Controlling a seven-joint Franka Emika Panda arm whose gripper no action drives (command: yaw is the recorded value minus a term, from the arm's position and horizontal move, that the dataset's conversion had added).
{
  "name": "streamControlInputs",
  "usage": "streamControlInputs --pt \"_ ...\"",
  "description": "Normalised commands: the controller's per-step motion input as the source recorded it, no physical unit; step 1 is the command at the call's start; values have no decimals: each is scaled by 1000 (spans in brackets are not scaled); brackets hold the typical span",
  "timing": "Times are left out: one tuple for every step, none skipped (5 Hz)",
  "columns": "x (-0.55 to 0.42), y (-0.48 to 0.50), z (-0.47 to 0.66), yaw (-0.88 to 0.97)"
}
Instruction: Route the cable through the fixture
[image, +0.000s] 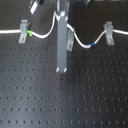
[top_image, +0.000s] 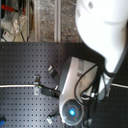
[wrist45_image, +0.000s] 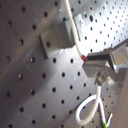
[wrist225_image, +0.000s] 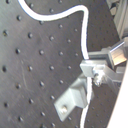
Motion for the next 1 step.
streamControlInputs --pt "-301 163 236 51"
